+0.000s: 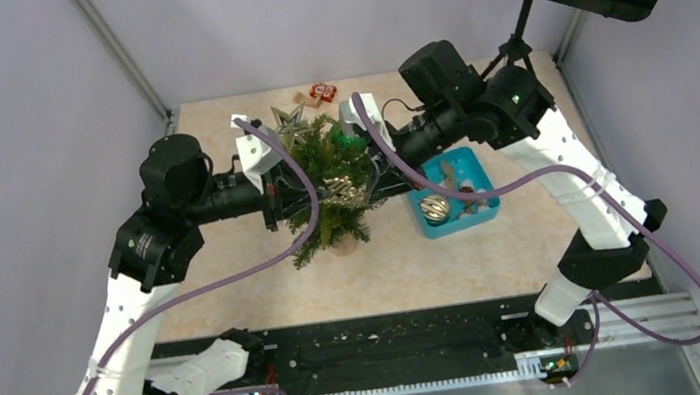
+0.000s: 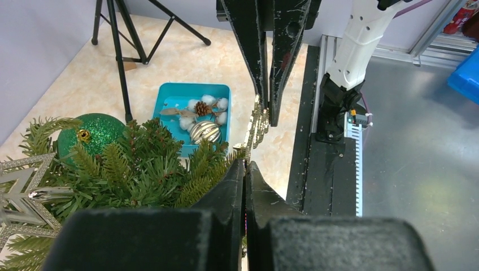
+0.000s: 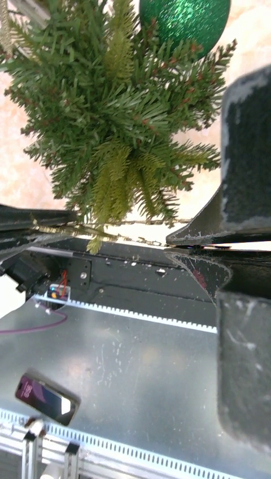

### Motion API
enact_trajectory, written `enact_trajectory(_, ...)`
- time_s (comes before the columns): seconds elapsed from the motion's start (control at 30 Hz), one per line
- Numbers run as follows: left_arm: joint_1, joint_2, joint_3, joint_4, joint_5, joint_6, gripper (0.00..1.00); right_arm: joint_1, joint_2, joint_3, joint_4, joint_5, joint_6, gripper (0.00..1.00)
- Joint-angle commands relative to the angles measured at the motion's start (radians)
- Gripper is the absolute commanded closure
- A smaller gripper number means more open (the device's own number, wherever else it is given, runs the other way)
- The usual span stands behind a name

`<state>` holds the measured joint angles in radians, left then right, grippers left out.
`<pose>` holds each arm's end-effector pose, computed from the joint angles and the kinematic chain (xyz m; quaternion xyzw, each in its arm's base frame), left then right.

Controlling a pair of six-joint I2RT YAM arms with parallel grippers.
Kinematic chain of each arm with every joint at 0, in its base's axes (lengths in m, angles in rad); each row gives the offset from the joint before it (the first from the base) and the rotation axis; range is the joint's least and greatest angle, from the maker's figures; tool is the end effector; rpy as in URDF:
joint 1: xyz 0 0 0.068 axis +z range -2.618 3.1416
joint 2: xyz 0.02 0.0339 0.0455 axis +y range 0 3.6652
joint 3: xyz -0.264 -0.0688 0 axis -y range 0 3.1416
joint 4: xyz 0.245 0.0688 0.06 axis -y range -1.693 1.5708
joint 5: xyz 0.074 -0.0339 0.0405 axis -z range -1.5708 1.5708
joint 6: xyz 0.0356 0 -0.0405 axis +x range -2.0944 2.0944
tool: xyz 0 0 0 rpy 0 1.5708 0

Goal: Decorate the small christmas tree

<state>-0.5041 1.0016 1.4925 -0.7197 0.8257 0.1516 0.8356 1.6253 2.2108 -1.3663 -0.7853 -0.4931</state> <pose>0.1284 -0.1007 0.4820 0.4672 0.5989 -0.4092 0.5056 0.1664 0.2215 0.4927 -0.6417 0.5806 0.4086 0.2901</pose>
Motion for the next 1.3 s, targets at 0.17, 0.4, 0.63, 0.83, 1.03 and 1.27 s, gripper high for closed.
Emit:
enact_trajectory(0.17, 0.004, -0.013, 0.013, 0.049, 0.008, 0.023, 1.00, 0.013, -0.091, -0.072, 0.161, 0.156, 0.050, 0.95)
enact_trajectory(0.4, 0.003, -0.031, 0.003, 0.081, -0.036, -0.012, 1.00, 0.013, -0.182, -0.173, 0.292, 0.162, 0.095, 0.29)
enact_trajectory(0.63, 0.004, -0.147, -0.107, 0.219, -0.166, -0.136, 1.00, -0.009, -0.380, -0.473, 0.635, 0.193, 0.327, 0.16)
enact_trajectory(0.83, 0.046, -0.282, -0.291, 0.378, -0.212, -0.312, 1.00, -0.052, -0.533, -0.788, 0.909, 0.204, 0.545, 0.22)
enact_trajectory(1.03, 0.126, -0.349, -0.423, 0.541, -0.128, -0.459, 1.00, -0.052, -0.557, -0.890, 1.093, 0.201, 0.638, 0.25)
enact_trajectory(1.27, 0.131, -0.321, -0.392, 0.604, -0.121, -0.537, 1.00, -0.054, -0.524, -0.859, 1.074, 0.300, 0.684, 0.26)
